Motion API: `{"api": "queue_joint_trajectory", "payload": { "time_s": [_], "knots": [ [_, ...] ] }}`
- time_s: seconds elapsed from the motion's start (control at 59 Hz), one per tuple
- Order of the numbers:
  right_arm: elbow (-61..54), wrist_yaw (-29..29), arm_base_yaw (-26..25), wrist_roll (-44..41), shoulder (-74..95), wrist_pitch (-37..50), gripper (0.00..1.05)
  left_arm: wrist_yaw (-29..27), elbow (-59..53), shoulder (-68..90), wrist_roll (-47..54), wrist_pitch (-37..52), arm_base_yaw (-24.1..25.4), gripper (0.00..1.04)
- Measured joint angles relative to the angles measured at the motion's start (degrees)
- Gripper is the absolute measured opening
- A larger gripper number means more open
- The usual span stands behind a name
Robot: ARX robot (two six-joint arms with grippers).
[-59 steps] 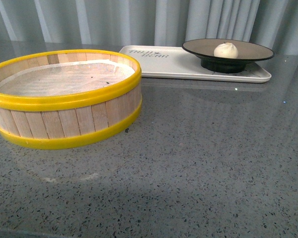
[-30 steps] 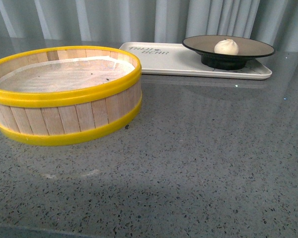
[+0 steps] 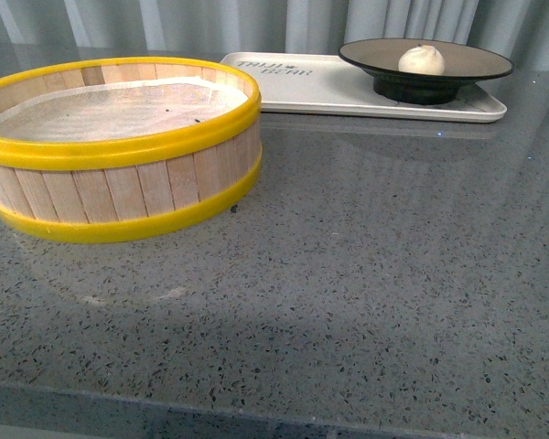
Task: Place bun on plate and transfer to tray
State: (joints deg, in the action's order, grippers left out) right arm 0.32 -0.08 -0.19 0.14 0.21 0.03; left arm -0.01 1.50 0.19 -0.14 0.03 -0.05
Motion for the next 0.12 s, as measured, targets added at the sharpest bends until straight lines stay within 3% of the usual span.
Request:
{"api": "queue_joint_trajectory", "payload": {
  "time_s": [0.119],
  "knots": [
    [0.0,0.0,0.0,0.0,0.0,0.0,0.96,0.0,0.0,0.0,0.0,0.0,0.0,0.98]
  ]
}}
